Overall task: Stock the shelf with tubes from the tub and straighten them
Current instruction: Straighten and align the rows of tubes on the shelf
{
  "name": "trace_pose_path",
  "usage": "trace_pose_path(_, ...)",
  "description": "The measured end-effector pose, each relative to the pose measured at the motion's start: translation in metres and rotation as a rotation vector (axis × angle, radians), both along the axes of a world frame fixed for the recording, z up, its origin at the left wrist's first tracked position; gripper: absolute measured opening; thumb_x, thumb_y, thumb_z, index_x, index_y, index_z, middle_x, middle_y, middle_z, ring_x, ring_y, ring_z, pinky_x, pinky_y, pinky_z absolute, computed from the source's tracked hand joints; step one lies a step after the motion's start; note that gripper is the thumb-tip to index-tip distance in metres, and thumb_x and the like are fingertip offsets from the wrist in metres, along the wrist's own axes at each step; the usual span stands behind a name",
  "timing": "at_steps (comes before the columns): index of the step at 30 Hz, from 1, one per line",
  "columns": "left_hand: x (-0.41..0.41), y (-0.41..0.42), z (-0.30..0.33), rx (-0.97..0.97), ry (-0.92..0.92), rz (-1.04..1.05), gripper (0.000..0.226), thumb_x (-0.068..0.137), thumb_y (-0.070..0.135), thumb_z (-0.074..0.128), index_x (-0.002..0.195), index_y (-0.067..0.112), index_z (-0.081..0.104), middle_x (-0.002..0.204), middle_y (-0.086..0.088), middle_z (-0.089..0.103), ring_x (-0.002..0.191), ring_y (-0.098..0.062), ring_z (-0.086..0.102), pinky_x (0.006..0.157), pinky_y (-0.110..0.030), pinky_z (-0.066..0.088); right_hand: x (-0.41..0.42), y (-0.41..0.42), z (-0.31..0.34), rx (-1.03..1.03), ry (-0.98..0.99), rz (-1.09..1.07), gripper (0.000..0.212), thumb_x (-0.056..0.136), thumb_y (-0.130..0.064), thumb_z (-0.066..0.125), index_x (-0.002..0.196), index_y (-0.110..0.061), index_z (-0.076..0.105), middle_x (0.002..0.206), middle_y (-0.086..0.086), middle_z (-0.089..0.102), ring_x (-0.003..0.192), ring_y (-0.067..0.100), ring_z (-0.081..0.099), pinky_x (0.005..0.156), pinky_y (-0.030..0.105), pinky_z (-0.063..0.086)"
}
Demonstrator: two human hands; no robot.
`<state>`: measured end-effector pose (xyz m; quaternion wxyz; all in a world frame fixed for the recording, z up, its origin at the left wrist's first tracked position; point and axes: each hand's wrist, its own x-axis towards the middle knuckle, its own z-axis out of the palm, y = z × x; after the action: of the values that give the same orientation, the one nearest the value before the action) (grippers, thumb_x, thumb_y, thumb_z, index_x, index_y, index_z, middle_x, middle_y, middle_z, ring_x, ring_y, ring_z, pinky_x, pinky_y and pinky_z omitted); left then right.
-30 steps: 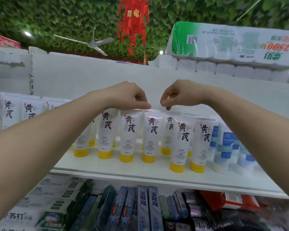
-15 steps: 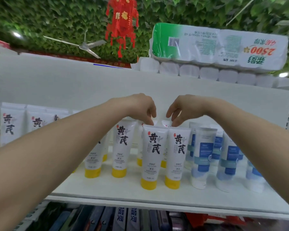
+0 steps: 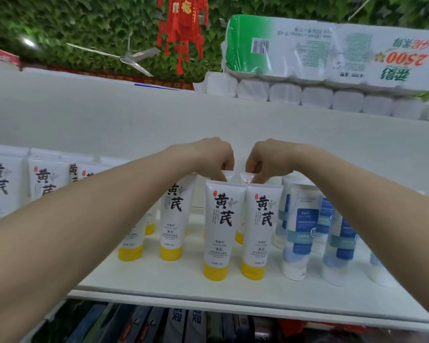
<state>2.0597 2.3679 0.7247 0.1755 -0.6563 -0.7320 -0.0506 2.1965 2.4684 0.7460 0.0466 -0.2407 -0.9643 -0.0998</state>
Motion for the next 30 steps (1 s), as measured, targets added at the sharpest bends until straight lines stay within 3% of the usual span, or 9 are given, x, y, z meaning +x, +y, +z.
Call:
trace_pose_path(3,0.002,0.001,-0.001,0.002,0.008,-0.009,0.023,0.080,0.028,0.072,0.101,0.016,0.071,0.087,0.005,0.065,0.086,-0.017,0.060,0.075,-0.030,0.050,0.002,-0.002,-0.001,-0.003,0.007,-0.003,0.021,0.079,-0.030,0.077,0.098,-0.022,0.072,0.092,-0.006,0.071,0.087,0.012,0.065,0.079,0.026,0.050)
trace_pose_path(8,0.003,-0.005,0.000,0.019,-0.046,-0.013,0.029,0.083,0.031,0.070,0.111,0.021,0.068,0.104,0.005,0.068,0.097,-0.014,0.061,0.088,-0.032,0.051,0.010,-0.008,-0.002,-0.047,0.066,-0.009,0.031,0.081,-0.031,0.075,0.111,-0.028,0.067,0.096,-0.009,0.067,0.088,0.011,0.061,0.081,0.027,0.048)
trace_pose_path(11,0.004,-0.020,0.002,0.172,-0.087,-0.067,0.027,0.088,0.033,0.065,0.114,0.026,0.067,0.107,0.009,0.068,0.098,-0.011,0.059,0.088,-0.027,0.046,0.022,-0.015,-0.001,-0.039,0.216,0.051,0.033,0.084,-0.026,0.071,0.116,-0.030,0.065,0.101,-0.008,0.070,0.094,0.012,0.062,0.089,0.028,0.047)
trace_pose_path(16,0.020,-0.051,-0.001,0.441,-0.248,-0.201,0.023,0.094,0.044,0.053,0.101,0.028,0.069,0.097,0.015,0.069,0.093,-0.006,0.059,0.076,-0.022,0.042,0.042,-0.032,-0.007,-0.007,0.431,0.189,0.016,0.088,-0.029,0.063,0.101,-0.032,0.072,0.090,-0.010,0.073,0.098,0.007,0.063,0.094,0.028,0.046)
trace_pose_path(19,0.029,-0.070,-0.006,0.362,-0.342,-0.223,0.032,0.090,0.056,0.051,0.097,0.032,0.070,0.093,0.015,0.069,0.090,-0.001,0.059,0.078,-0.019,0.043,0.054,-0.050,-0.008,-0.077,0.471,0.211,0.017,0.092,-0.038,0.059,0.093,-0.031,0.074,0.080,-0.019,0.072,0.087,-0.005,0.062,0.077,0.013,0.046)
trace_pose_path(22,0.031,-0.083,-0.013,0.240,-0.338,-0.209,0.038,0.080,0.066,0.057,0.098,0.035,0.070,0.096,0.018,0.069,0.093,0.003,0.059,0.084,-0.022,0.046,0.065,-0.062,-0.008,-0.141,0.487,0.205,0.027,0.093,-0.044,0.054,0.089,-0.028,0.075,0.074,-0.019,0.071,0.055,-0.015,0.052,0.052,0.004,0.035)
trace_pose_path(24,0.031,-0.088,-0.016,0.186,-0.292,-0.200,0.036,0.075,0.065,0.065,0.098,0.037,0.069,0.095,0.019,0.069,0.092,0.005,0.060,0.084,-0.021,0.046,0.070,-0.067,-0.009,-0.175,0.441,0.172,0.033,0.092,-0.054,0.051,0.088,-0.031,0.075,0.077,-0.019,0.070,0.058,-0.017,0.053,0.057,0.006,0.034)
trace_pose_path(27,0.034,-0.089,-0.021,0.150,-0.197,-0.170,0.033,0.074,0.052,0.073,0.100,0.033,0.069,0.092,0.019,0.067,0.098,-0.004,0.058,0.082,-0.024,0.046,0.076,-0.070,-0.013,-0.196,0.307,0.126,0.039,0.082,-0.065,0.055,0.087,-0.032,0.075,0.077,-0.015,0.070,0.075,0.000,0.060,0.071,0.020,0.043)
trace_pose_path(30,0.037,-0.085,-0.023,0.154,-0.146,-0.170,0.027,0.075,0.048,0.074,0.093,0.029,0.070,0.085,0.013,0.069,0.094,-0.012,0.060,0.090,-0.039,0.048,0.079,-0.072,-0.017,-0.165,0.184,0.111,0.031,0.078,-0.060,0.066,0.090,-0.032,0.075,0.085,-0.013,0.072,0.085,0.007,0.064,0.083,0.028,0.050)
